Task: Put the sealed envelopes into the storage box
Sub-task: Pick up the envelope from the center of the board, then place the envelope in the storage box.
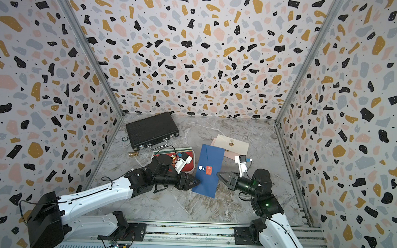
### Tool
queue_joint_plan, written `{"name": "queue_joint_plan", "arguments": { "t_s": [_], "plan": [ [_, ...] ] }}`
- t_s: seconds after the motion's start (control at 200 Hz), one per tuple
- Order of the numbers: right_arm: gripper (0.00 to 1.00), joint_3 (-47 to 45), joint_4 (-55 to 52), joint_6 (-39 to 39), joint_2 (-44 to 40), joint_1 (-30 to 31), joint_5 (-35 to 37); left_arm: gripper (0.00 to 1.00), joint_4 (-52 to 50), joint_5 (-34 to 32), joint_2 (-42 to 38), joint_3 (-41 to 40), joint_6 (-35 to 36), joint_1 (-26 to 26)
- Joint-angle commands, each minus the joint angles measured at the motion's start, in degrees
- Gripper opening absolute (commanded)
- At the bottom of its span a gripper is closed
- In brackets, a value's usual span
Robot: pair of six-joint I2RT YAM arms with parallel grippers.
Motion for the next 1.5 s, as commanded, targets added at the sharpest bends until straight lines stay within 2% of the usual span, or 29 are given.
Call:
{"name": "queue_joint_plan", "arguments": {
  "t_s": [0.0,0.195,0.34,0.576,0.641,0.791,0.926,1.006,1.071,1.211,1.286,1.392,1.497],
  "plan": [
    [0.0,-0.8,8.2,5.0,0.3,0.3,-3.8,0.67,5.3,0.8,-2.2,-0.2,0.0,0.6],
    [0.0,-1.7,12.1,7.1,0.5,0.5,-4.3,0.65,5.9,0.5,-3.4,-0.4,-0.2,2.7],
    [0.0,-2.6,15.9,9.5,0.7,0.7,-4.7,0.64,10.2,1.9,-2.1,-0.8,-2.7,4.2],
    [0.0,-3.4,16.1,9.6,0.8,1.2,-4.7,0.54,18.9,4.3,0.6,-0.7,-6.9,4.4],
    [0.0,-3.6,15.9,9.3,0.9,1.3,-4.5,0.48,20.1,5.1,1.3,-0.7,-7.6,4.4],
    [0.0,-3.7,15.0,8.8,1.0,1.4,-3.9,0.24,19.9,6.5,1.6,-0.7,-7.7,4.5],
    [0.0,-2.8,9.7,6.9,0.9,1.4,-1.4,0.01,13.0,6.4,0.0,1.0,-4.2,5.5],
    [0.21,-1.3,2.8,2.8,0.8,1.4,0.3,0.0,3.4,6.1,-1.8,4.3,1.0,8.3],
    [0.29,-0.2,-3.1,-1.5,0.5,1.4,2.3,0.0,-7.1,4.7,-3.2,8.3,6.9,11.4],
    [0.3,0.1,-12.1,-7.9,-0.8,1.4,7.6,0.0,-32.9,-1.0,-1.3,22.8,24.7,16.5],
    [0.29,-0.3,-15.0,-9.4,-1.3,1.4,10.1,0.0,-42.5,-7.8,1.5,30.4,34.3,16.7],
    [0.28,-1.2,-16.0,-9.5,-1.8,1.3,12.0,0.0,-51.5,-14.1,5.6,37.6,49.2,16.8],
    [0.28,-1.3,-17.2,-9.9,-2.0,1.3,12.3,0.0,-54.6,-19.0,8.2,39.5,63.0,16.8]
  ]
}}
